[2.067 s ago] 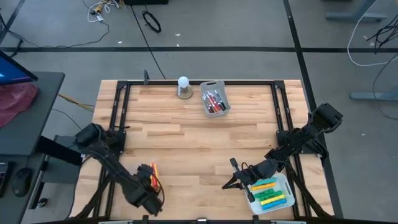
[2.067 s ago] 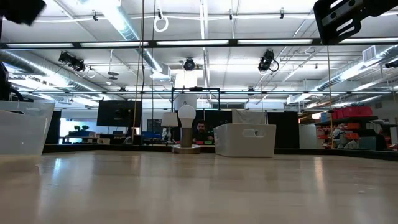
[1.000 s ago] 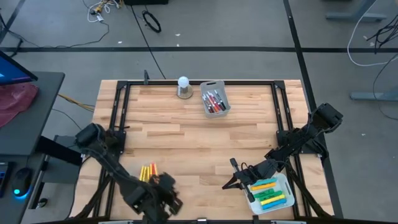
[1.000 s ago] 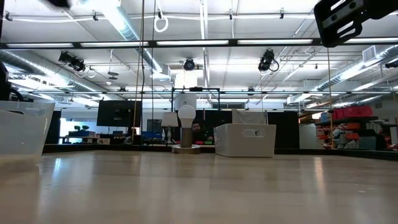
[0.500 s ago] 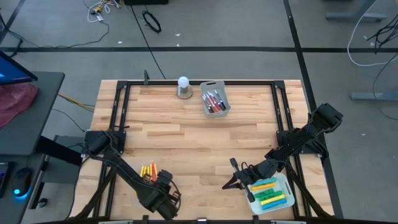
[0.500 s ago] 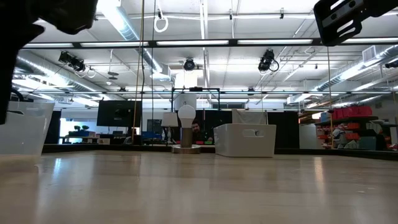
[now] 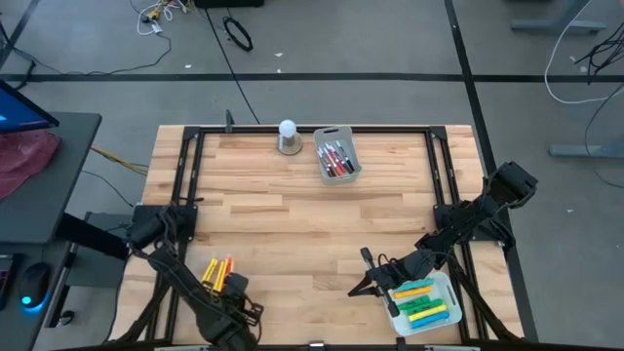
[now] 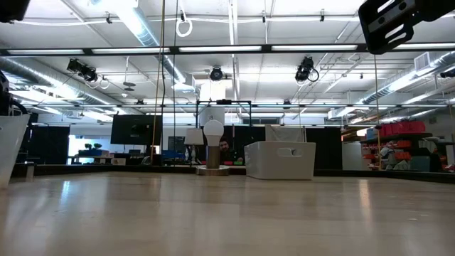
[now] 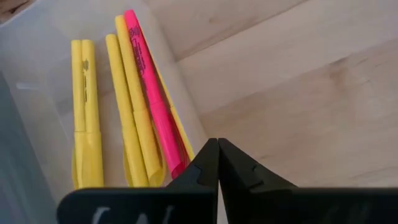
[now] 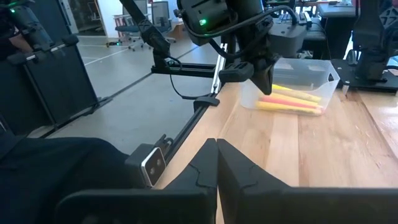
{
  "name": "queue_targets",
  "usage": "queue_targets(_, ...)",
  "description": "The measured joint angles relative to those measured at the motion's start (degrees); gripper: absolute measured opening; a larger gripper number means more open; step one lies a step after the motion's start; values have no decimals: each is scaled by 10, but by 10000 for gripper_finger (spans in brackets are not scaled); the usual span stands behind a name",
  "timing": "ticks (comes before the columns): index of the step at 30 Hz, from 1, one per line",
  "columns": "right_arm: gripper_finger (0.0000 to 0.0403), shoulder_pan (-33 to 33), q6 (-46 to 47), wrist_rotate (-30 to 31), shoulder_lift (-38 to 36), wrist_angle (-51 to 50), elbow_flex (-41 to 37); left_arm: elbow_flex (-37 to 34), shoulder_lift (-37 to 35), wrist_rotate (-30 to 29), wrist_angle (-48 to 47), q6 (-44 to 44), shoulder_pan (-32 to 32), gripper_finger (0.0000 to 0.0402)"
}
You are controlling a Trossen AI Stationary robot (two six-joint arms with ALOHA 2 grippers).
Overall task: Pick & Place Markers
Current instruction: Adjust the transparent bin, then return to Home Position
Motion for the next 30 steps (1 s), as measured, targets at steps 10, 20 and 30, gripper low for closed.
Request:
queue_targets(10, 4, 1, 27, 8, -10, -30, 0, 0, -2, -87, 17, 2, 4, 4)
queue_targets(20, 1, 57, 138, 51, -179, -272, 0, -5, 1, -338, 301, 352, 97, 4)
queue_targets(30, 2, 120, 87, 86, -336, -391, 0, -62, 20, -305, 744, 780, 219, 4)
